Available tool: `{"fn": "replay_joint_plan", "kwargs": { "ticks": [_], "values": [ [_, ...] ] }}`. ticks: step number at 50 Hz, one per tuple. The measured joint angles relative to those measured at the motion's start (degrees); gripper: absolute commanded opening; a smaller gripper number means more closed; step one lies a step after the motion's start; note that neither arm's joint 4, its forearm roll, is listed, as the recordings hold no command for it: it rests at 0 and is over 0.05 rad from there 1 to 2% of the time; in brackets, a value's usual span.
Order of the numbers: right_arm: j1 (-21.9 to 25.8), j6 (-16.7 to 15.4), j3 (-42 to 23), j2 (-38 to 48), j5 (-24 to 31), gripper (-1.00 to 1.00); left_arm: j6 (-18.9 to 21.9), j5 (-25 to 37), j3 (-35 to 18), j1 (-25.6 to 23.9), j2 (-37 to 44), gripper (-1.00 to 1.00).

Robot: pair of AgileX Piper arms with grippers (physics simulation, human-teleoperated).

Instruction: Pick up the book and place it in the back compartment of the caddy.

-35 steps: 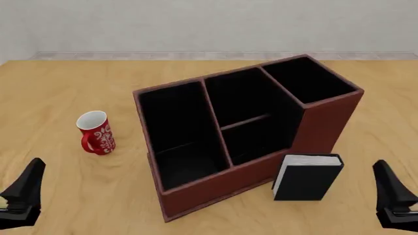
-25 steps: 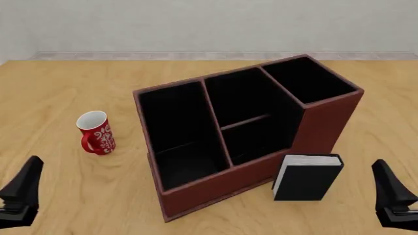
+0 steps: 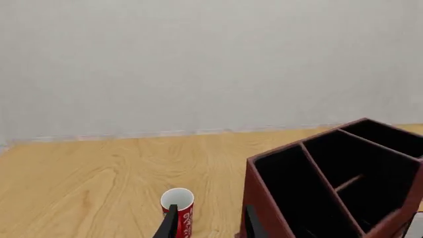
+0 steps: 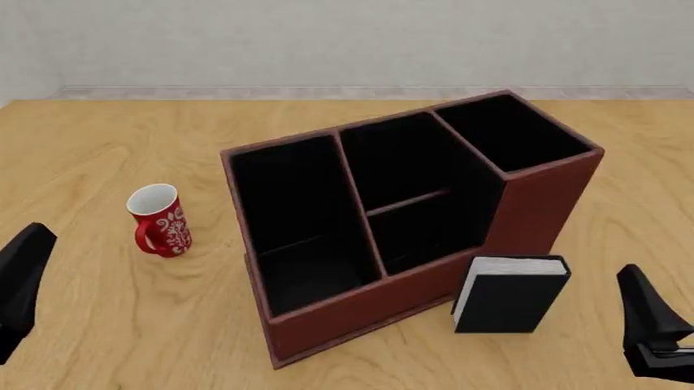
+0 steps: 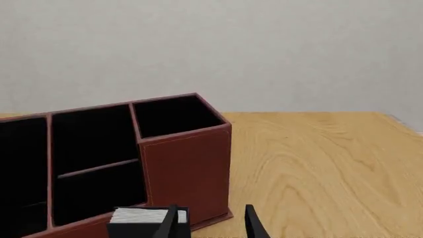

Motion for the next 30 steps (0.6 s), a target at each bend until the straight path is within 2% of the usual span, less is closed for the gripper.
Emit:
{"fn": "replay_joint_plan", "kwargs": {
  "ticks": [10, 30],
  "values": [
    [0.0, -0.2, 0.0, -0.1, -0.1, 1.00, -1.0, -1.2, -4.2, -6.5, 6.3, 1.00],
    [0.0, 0.0, 0.0, 0.2, -0.3, 1.00, -0.9, -8.9, -7.0, -19.5, 20.1, 1.00]
  ]
}}
